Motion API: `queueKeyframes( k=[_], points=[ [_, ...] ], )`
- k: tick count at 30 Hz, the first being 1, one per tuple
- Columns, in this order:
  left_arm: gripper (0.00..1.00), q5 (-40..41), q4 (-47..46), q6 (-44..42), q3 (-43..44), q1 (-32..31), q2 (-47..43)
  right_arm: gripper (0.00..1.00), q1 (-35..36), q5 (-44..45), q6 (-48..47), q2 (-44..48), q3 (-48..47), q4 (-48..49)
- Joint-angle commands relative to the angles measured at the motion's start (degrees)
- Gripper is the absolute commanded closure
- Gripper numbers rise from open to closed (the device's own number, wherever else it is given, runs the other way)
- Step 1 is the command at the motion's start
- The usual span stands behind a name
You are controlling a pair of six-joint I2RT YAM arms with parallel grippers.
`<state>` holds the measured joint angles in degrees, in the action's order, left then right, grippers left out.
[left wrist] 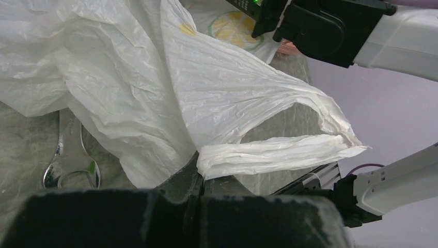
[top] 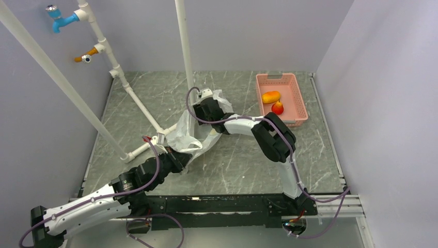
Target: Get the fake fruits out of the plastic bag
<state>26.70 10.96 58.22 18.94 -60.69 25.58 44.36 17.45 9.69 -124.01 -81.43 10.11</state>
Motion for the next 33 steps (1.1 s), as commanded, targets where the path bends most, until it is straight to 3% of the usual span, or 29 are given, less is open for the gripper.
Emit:
queueKeyframes(
  k=[1, 20, 24, 33],
  points=[
    [1.00, -1.12, -1.75, 0.37, 0.03, -0.24, 0.17, 0.64, 0.68, -3.69, 2.31, 8.33, 3.62, 1.94],
    [1.00, 0.40, -0.92, -1.00, 0.27, -0.28, -0.63, 0.91, 1.87, -28.27, 5.90, 37.08, 25.73, -1.51],
    [1.00, 0.98, -0.62, -0.61, -0.28, -0.22, -1.21, 1.00, 1.81, -24.83, 3.83, 45.24, 25.59, -3.00],
    [1.00, 0.19, -0.61, 0.24, -0.71, -0.27, -1.04, 1.00, 0.43, -5.14, 2.75, 61.68, 28.25, 2.54]
  ],
)
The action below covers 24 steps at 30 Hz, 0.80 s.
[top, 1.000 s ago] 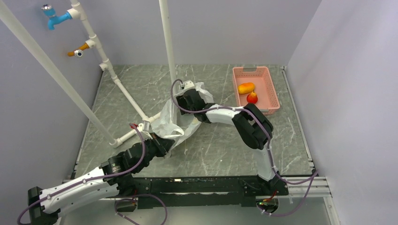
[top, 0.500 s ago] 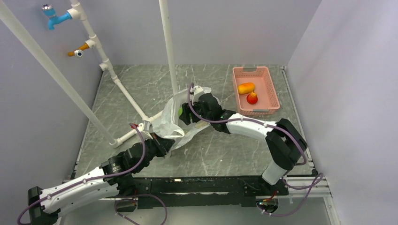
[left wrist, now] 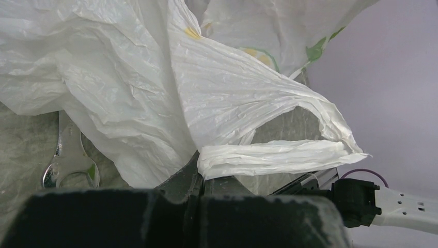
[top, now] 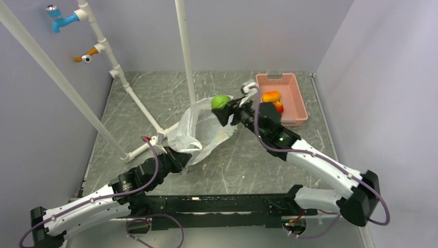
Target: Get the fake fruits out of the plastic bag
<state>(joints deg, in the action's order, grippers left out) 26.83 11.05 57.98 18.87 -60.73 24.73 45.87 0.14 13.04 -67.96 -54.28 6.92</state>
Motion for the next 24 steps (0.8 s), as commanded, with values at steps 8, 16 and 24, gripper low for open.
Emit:
queueKeyframes(
  k=[8, 16, 24],
  points=[
    [1.00, -1.73, -1.37, -0.68, -1.30, -0.18, -0.10, 1.00, -5.71, 33.13, 7.46, 12.58, 7.22, 6.98],
    [1.00, -3.32, -2.58, -1.54, -3.53, -0.19, 4.71, 1.00, -18.05, 38.85, 20.34, 10.18, 10.15, 1.56],
    [1.00, -12.07, -14.46, -2.65, -2.45, -0.14, 15.74, 1.00, -26.76, 33.64, 24.55, -0.69, 3.98, -3.94]
  ],
)
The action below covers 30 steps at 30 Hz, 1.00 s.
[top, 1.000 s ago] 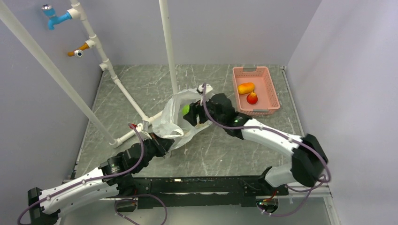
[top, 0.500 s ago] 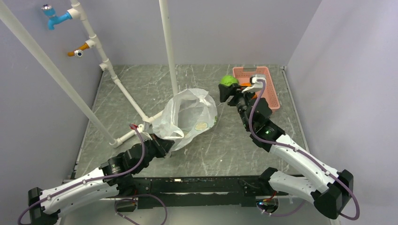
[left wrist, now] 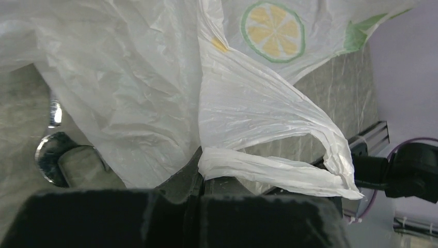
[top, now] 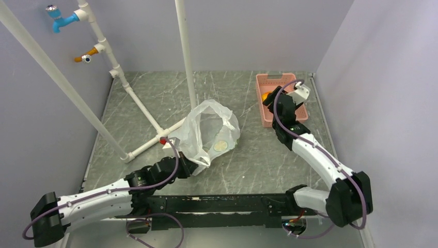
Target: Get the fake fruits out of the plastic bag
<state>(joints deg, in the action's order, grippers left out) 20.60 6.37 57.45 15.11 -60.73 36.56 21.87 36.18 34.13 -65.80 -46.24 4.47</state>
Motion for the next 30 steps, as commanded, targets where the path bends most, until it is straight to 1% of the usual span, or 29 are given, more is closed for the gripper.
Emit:
queueKeyframes(
  k=[1, 7, 12, 14, 15, 18, 21, 25, 27, 30],
  points=[
    [1.00, -7.20, -10.48, -2.61, 1.95, -0.12, 5.15, 1.00, -3.36, -2.73, 2.98, -4.15, -4.27, -0.77],
    [1.00, -13.20, -12.97, -5.59, 6.84, -0.13, 13.26, 1.00, -7.38, -2.46, -0.93, -13.14, -7.60, 2.67],
    [1.00, -18.04, -16.45, -6.63, 10.31, -0.09, 18.60, 1.00, -12.35, -5.70, 0.44, -21.10, -15.40, -4.84],
    [1.00, -18.89, -16.91, -6.76, 11.19, -0.09, 20.65, 1.00, -13.70, -6.07, -0.34, -22.39, -15.96, -5.54],
    [1.00, -19.32, -16.99, -6.74, 11.60, -0.09, 21.46, 0.99, -14.45, -6.57, -1.04, -22.76, -15.74, -4.91],
    [1.00, -20.07, -17.87, -6.72, 12.05, -0.10, 23.55, 0.91, -15.97, -6.94, -2.36, -23.71, -16.00, -5.85],
    [1.00, -20.07, -17.96, -7.16, 13.09, -0.05, 25.18, 0.88, -16.94, -5.79, -2.53, -24.08, -15.56, -6.57],
    [1.00, -19.96, -12.75, -9.61, 17.10, 0.96, 26.31, 0.84, -17.63, -4.80, -1.93, -23.73, -14.14, -6.32],
    [1.00, -19.58, -10.03, -11.19, 18.85, 1.70, 26.67, 0.81, -17.78, -4.06, -1.80, -23.96, -14.14, -6.64],
    [1.00, -20.02, -8.92, -12.32, 20.17, 3.45, 26.45, 0.71, -18.14, -3.82, -1.42, -24.85, -14.37, -7.38]
  ],
)
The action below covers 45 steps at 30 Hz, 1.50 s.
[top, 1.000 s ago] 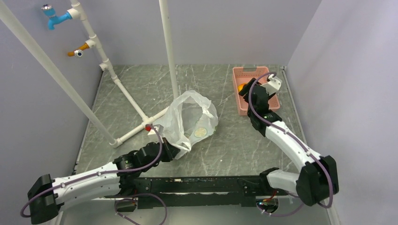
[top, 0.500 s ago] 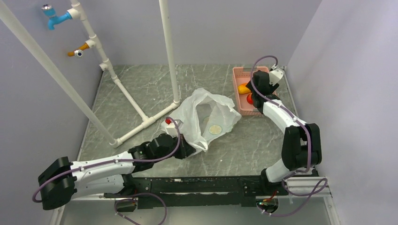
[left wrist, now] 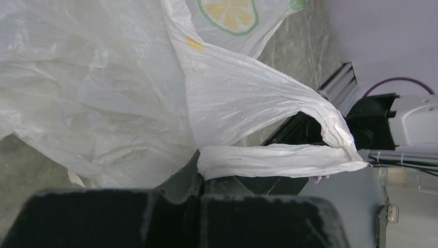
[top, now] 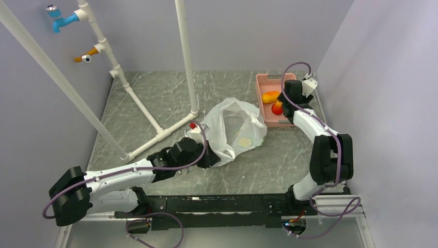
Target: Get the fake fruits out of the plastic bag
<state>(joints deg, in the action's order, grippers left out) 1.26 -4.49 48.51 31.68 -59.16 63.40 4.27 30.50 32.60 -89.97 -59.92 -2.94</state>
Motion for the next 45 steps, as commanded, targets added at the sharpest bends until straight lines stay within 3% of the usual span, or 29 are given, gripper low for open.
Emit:
queueKeyframes(
  k=[1, 4, 12, 13, 21, 24, 27, 30, 38, 40, 43, 45],
  points=[
    [1.00, -0.72, 1.90, -3.49, 3.64, 2.38, -0.64, 0.70, -0.60, 1.89, 0.24, -0.91, -0.80, -0.34],
    [1.00, -1.12, 0.09, -3.03, 2.55, 3.45, -1.54, 0.61, -0.66, 3.48, 1.11, -1.17, -0.34, -1.19],
    [1.00, -2.70, -1.84, -2.04, 0.78, 4.52, -1.40, 0.05, -0.84, 0.12, -1.51, -1.11, -0.26, 0.13],
    [1.00, -2.89, -1.51, -2.17, 0.97, 4.57, -1.30, 0.02, -0.83, -0.33, -1.69, -0.89, -0.04, 0.53],
    [1.00, -3.26, -2.64, -1.93, -0.20, 5.06, -0.63, 0.01, 2.65, -1.66, -0.94, 4.17, 0.58, 0.06],
    [1.00, -3.68, -3.44, -2.56, -0.16, 5.29, 0.57, 0.01, 8.13, -1.55, -1.08, 6.70, 0.06, -1.40],
    [1.00, -3.78, -2.31, -4.18, 0.68, 6.76, 1.72, 0.01, 17.22, 3.98, -3.02, 7.89, -1.06, -3.96],
    [1.00, -4.19, -1.04, -6.18, 2.02, 8.76, 2.46, 0.01, 21.22, 4.80, -3.28, 9.04, -2.61, -8.75],
    [1.00, -7.72, -3.73, -9.32, 3.18, 13.31, 3.67, 0.01, 22.25, -12.50, -7.61, 27.65, 6.49, -4.93],
    [0.89, -8.47, -3.53, -9.25, 3.38, 14.02, 3.73, 0.01, 22.25, -17.07, -10.02, 31.44, 6.89, -6.26],
    [0.51, -8.43, -3.50, -9.05, 2.71, 14.41, 1.90, 0.01, 22.26, -18.52, -13.35, 37.08, 6.35, -9.73],
    [0.20, -8.20, -3.34, -8.86, 1.84, 14.69, -0.99, 0.01, 22.35, -17.57, -13.76, 40.81, 6.10, -11.39]
  ],
)
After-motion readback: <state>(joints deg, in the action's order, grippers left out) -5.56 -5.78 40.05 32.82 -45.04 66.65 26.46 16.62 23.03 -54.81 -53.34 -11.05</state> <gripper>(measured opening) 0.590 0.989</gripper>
